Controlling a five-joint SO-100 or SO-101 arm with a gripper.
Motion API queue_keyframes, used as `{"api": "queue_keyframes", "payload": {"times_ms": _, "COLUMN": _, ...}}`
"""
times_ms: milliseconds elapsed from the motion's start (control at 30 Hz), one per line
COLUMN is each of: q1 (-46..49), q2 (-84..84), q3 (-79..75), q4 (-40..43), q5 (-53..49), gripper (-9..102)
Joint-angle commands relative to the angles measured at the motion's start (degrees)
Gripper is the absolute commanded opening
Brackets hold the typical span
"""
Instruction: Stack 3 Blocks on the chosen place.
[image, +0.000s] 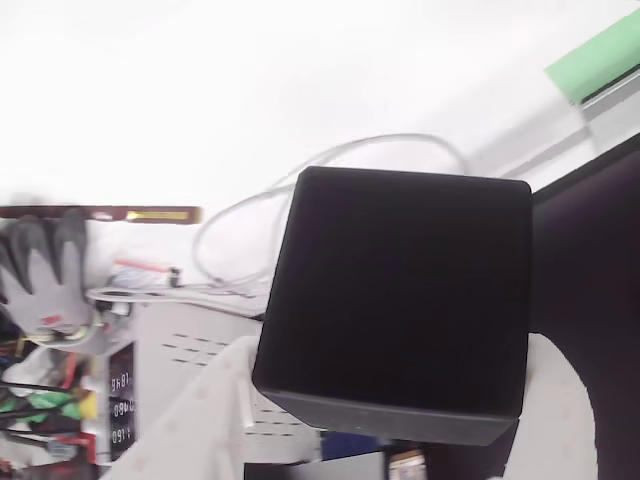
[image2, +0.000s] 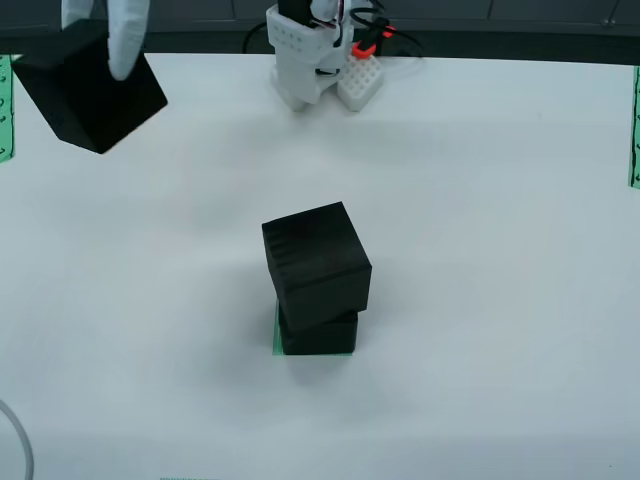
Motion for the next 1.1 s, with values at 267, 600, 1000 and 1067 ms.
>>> {"api": "queue_keyframes", "payload": {"times_ms": 267, "q1": -19.51, "q2": -0.35, "q3": 4.75, "q4": -7.56, "q5": -0.97, "gripper": 19}}
{"api": "queue_keyframes", "payload": {"times_ms": 600, "q1": -24.43, "q2": -1.14, "q3": 13.71, "q4": -18.72, "q5": -5.01, "gripper": 20}}
{"api": "queue_keyframes", "payload": {"times_ms": 1000, "q1": -29.27, "q2": -1.49, "q3": 15.82, "q4": -20.48, "q5": -6.24, "gripper": 20}}
{"api": "queue_keyframes", "payload": {"times_ms": 1067, "q1": -29.18, "q2": -1.49, "q3": 16.08, "q4": -20.48, "q5": -6.68, "gripper": 20}}
